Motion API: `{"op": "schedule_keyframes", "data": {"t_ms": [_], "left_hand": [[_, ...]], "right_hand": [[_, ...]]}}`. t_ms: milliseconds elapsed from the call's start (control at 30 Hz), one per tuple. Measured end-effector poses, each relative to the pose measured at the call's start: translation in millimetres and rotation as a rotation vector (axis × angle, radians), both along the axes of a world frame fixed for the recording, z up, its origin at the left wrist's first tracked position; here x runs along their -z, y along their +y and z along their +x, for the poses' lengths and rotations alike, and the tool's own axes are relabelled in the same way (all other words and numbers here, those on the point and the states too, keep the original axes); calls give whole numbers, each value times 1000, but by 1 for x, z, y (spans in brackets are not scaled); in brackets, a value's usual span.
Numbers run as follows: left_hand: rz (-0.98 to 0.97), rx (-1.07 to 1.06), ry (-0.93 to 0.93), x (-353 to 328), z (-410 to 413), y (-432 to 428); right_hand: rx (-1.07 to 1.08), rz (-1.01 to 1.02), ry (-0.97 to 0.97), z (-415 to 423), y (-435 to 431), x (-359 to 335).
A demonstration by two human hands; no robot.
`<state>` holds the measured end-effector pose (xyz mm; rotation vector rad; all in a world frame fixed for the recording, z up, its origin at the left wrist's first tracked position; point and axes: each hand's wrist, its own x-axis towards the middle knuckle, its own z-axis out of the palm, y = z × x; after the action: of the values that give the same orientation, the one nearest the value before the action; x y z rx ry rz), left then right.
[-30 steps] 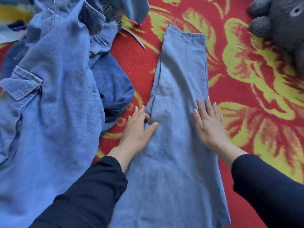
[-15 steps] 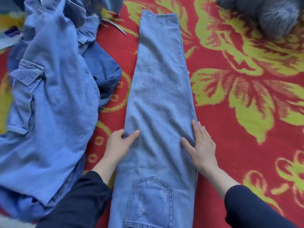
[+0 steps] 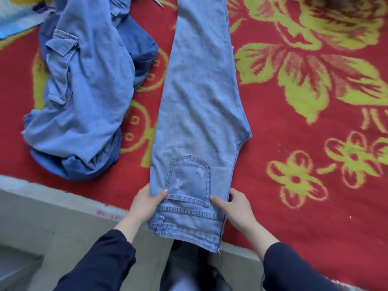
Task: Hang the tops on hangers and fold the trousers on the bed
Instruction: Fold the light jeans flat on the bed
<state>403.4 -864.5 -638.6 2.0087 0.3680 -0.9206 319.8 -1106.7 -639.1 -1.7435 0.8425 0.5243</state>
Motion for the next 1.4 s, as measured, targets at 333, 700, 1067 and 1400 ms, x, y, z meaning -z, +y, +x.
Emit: {"op": "schedule_keyframes", "data": {"t_ms": [333, 700, 1067, 1400], "left_hand": [[42, -81, -70, -54, -101, -26], [-17, 117, 241, -113, -188, -32], [-358, -371, 167, -160, 1, -56], [-350, -201, 16, -115, 165, -83]], "right_hand": [[18, -124, 34, -75, -20, -45], [-72, -45, 292, -159, -42, -106], [481, 422, 46, 16, -76, -151], [304, 239, -49, 184, -84, -114]]}}
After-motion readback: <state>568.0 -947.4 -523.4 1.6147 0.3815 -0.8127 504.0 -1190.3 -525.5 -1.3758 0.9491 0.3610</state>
